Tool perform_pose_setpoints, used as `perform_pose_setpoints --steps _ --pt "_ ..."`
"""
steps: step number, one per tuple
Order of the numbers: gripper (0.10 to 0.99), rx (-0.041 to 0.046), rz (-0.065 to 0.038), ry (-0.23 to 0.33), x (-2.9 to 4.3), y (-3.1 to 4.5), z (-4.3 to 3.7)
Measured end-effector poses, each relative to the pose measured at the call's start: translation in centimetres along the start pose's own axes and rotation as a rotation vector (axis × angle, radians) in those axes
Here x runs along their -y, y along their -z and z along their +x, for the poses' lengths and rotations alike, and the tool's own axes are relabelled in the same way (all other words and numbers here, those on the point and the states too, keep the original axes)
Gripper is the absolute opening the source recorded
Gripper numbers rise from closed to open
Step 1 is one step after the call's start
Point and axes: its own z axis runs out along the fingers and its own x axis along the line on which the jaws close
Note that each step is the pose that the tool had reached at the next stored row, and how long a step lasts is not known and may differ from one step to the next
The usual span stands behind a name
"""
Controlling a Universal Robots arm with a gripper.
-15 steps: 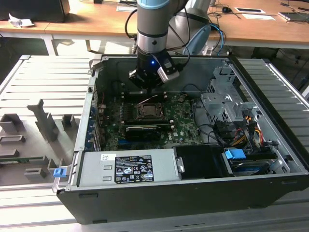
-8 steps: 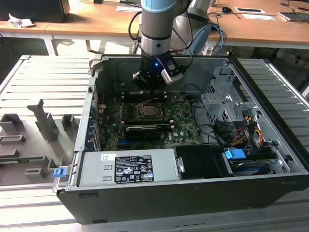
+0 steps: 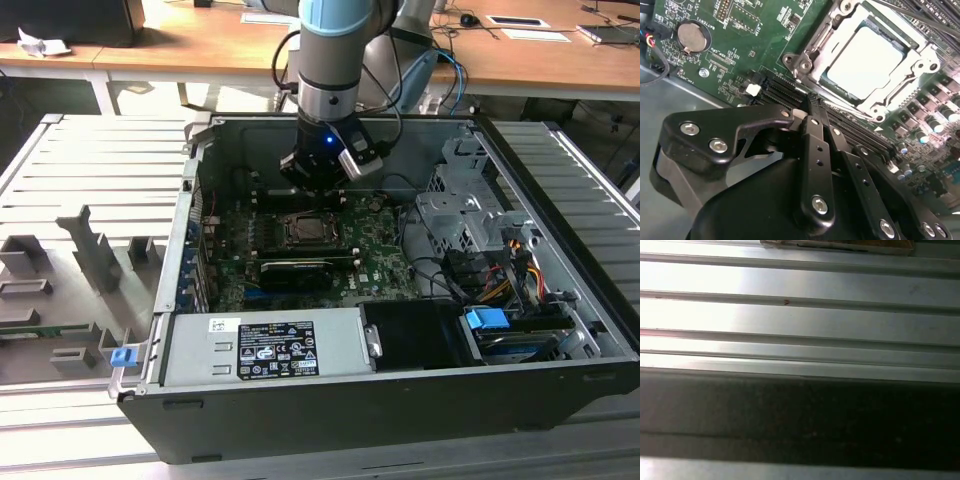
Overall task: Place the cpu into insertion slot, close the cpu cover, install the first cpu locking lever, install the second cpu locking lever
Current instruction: 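Install the first cpu locking lever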
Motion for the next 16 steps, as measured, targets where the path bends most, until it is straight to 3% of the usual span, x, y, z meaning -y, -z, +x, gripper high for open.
perform_pose_setpoints --steps 10,16 --pt "0.106 -0.0007 0.013 0.0 0.05 -0.64 0.0" --pt "0.106 -0.001 0.012 0.0 0.08 -0.91 -0.01"
